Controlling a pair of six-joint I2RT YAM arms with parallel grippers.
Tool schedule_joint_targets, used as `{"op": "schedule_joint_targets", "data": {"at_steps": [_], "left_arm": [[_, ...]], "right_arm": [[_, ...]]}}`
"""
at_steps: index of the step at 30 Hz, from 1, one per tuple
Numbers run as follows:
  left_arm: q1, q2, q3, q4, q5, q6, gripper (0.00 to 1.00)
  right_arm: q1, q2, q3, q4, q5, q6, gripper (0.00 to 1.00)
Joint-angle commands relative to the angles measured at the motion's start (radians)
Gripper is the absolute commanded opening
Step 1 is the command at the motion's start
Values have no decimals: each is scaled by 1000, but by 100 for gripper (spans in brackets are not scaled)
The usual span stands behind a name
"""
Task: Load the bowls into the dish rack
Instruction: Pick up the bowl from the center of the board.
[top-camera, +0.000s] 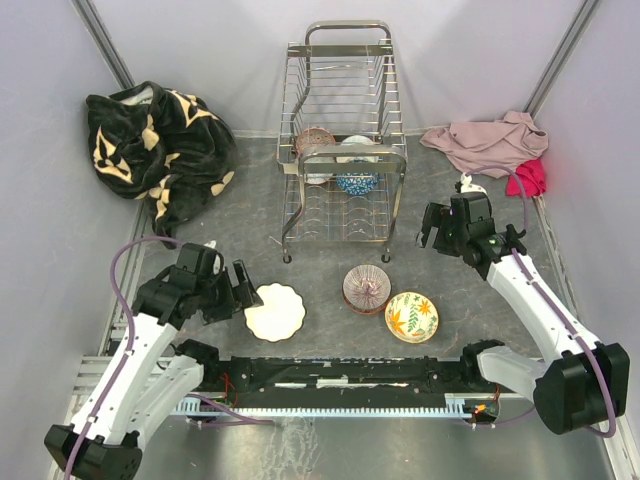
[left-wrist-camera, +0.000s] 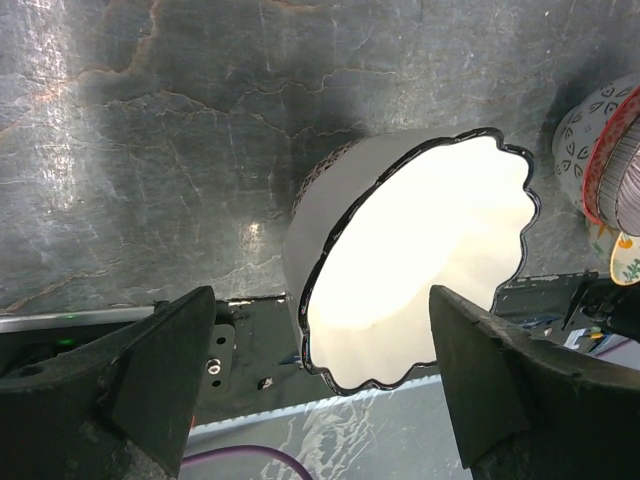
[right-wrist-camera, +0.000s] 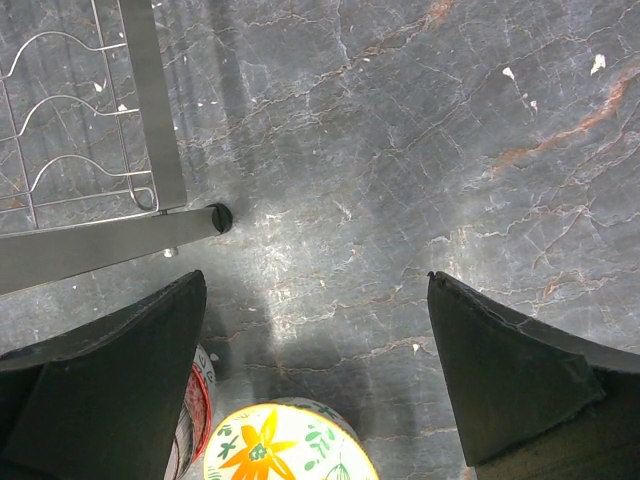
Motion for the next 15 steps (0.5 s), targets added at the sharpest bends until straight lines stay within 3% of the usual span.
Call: {"op": "schedule_joint_targets", "data": {"at_steps": [1,9,11,15], "left_arm": [[-35,11,20,-13,-37,-31,92],[-172,126,15,-7,-144,-78,88],[-194,142,10,3,-158,-90,82],[-232,160,-12,27,-156,-116,56]], "right_arm": [[2,-19,9,21,-23,-19,99],[1,-24,12,17,-24,-24,99],[0,-27,11,16,-22,-26,99],[0,-26,12,16,-29,-29,99]]}}
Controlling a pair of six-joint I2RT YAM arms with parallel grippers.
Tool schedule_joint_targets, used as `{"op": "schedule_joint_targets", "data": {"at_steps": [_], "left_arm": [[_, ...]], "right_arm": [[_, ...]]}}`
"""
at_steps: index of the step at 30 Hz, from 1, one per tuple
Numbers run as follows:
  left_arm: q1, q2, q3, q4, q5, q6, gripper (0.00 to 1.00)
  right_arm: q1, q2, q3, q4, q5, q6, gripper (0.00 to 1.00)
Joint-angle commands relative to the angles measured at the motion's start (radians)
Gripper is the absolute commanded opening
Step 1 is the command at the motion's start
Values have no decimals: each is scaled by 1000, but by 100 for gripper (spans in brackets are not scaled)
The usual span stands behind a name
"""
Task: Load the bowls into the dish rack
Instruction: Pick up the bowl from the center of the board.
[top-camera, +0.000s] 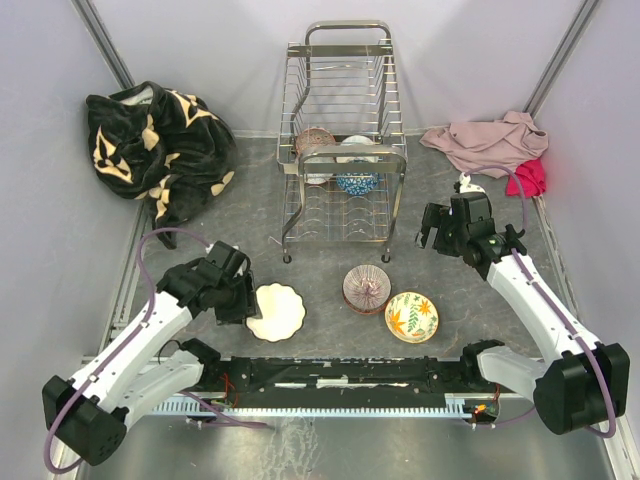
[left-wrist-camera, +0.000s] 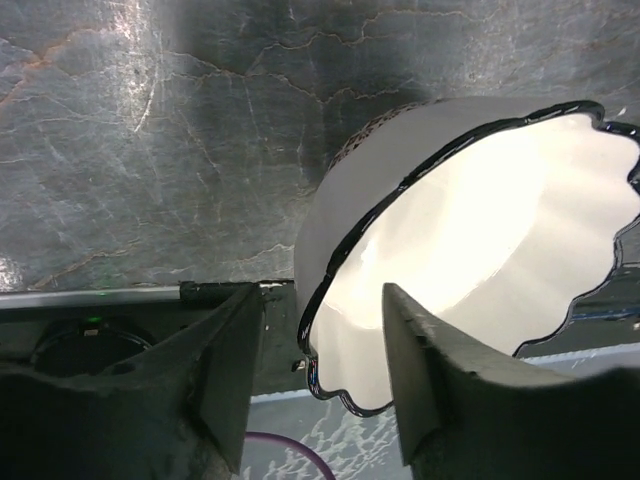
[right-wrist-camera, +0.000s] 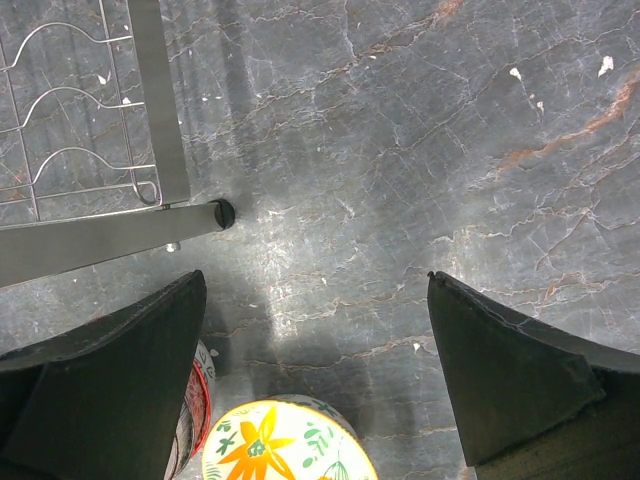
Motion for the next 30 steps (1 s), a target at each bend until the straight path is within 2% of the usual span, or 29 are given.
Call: {"op": "schedule_joint_targets", "data": {"at_steps": [1,9,14,20,25,30], "left_arm": [[-38,4,-15,37,-31,-66,52],[-63,-2,-23,44,-54,-85,4],[-67,-22,29,12,-84,-91,3],[-68,-69,179,-20,-142,-113,3],[-67,-80,254,30,-199,-122,3],[-67,-62,262,125,-354,-117,3]], "right_arm": [[0,-21,13,15,-13,-16,99],[-2,-17,12,19,-24,-17,99],[-2,-14,11,21,-26,-18,99],[-2,-13,10,21,-32,-18,99],[-2,-12,11,23,-37,-18,99],[-2,-19,4,29,-37,-18,99]]}}
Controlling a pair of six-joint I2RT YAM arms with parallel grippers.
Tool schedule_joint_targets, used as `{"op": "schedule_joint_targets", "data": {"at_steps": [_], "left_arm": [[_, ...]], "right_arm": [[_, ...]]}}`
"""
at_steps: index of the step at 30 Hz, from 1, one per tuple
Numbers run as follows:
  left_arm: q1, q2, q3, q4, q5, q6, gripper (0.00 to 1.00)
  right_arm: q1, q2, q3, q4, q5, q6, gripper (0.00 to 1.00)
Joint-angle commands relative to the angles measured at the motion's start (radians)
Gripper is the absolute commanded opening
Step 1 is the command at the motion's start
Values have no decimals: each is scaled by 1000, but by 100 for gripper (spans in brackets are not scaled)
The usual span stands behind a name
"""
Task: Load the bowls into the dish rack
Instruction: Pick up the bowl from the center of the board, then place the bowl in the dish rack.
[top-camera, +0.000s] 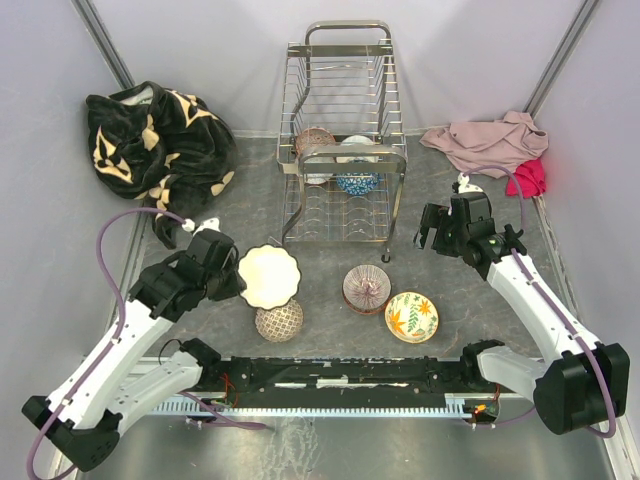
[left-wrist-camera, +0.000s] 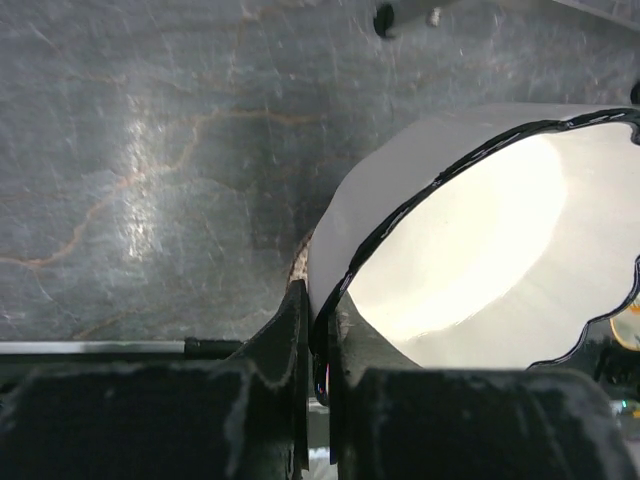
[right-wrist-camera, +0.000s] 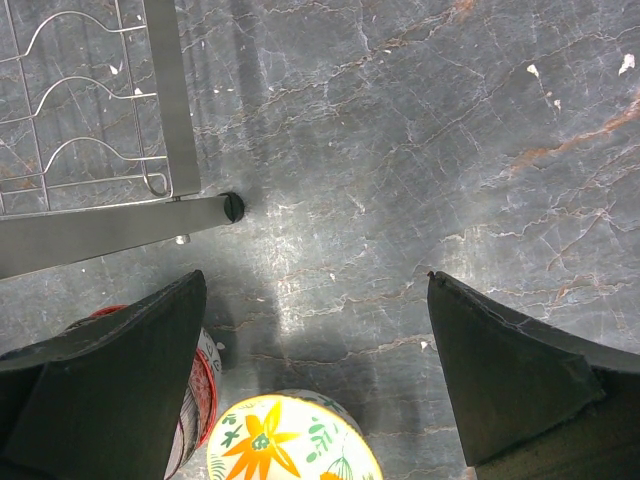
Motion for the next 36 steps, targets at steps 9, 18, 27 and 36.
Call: {"op": "schedule_joint_targets", "data": {"at_steps": [9,18,27,36], "left_arm": [[3,82,86,378,-330,-43,3],[47,91,80,542,-468,33,3],[322,223,52,793,-252,122,3],[366,385,-19,1185,-202,266,3]], "right_arm": [[-1,-30,-9,48,-18,-13,99],[-2,-15,-17,57,-23,-12,99],[-5,-19,-34,76,-19,-7,99],[-8,-13,-45,91,-17,-5,99]]}}
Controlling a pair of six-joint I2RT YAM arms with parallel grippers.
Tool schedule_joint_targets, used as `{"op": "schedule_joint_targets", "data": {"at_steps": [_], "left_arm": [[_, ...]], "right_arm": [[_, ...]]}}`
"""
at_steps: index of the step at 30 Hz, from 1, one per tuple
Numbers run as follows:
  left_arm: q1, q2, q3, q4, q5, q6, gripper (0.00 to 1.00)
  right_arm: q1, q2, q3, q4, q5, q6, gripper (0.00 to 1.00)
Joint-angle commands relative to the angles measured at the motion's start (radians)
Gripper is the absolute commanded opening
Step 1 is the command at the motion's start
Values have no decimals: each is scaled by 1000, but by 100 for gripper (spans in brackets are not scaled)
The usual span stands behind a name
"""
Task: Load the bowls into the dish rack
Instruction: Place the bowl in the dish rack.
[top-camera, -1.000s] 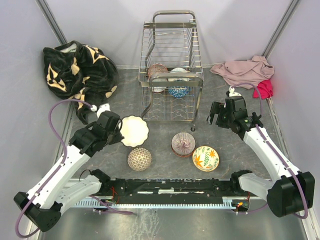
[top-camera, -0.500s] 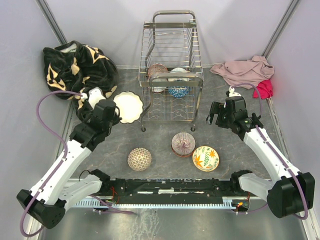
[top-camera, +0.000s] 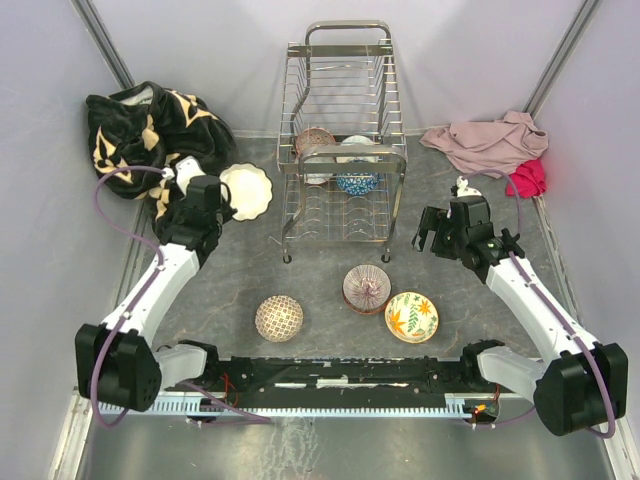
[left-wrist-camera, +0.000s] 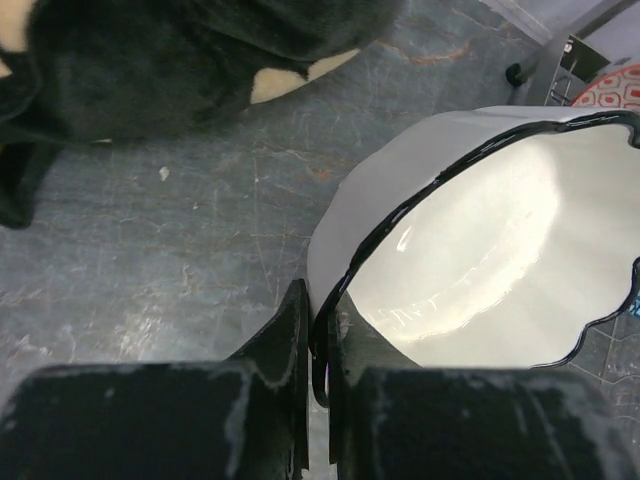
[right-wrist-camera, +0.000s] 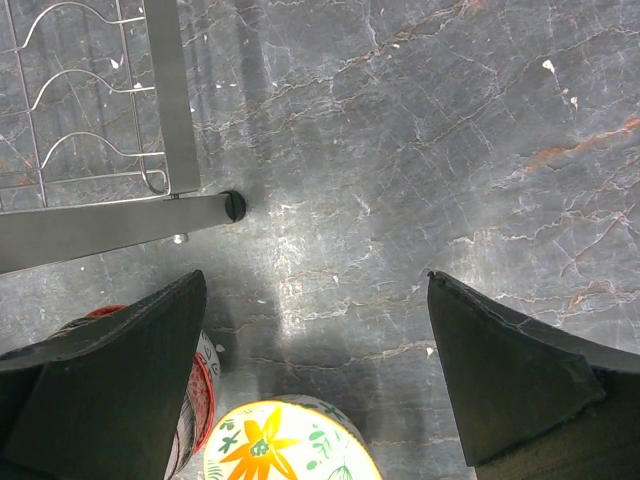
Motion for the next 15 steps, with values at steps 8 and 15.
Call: {"op": "schedule_joint_targets", "data": {"at_steps": [8,15], "left_arm": [[-7,137,4,668,104,258,3],[-39,284,1,934,281,395,3]], "right_arm": [[-7,11,-4,59,4,-2,99],[-7,22,-6,65,7,-2,99]]}}
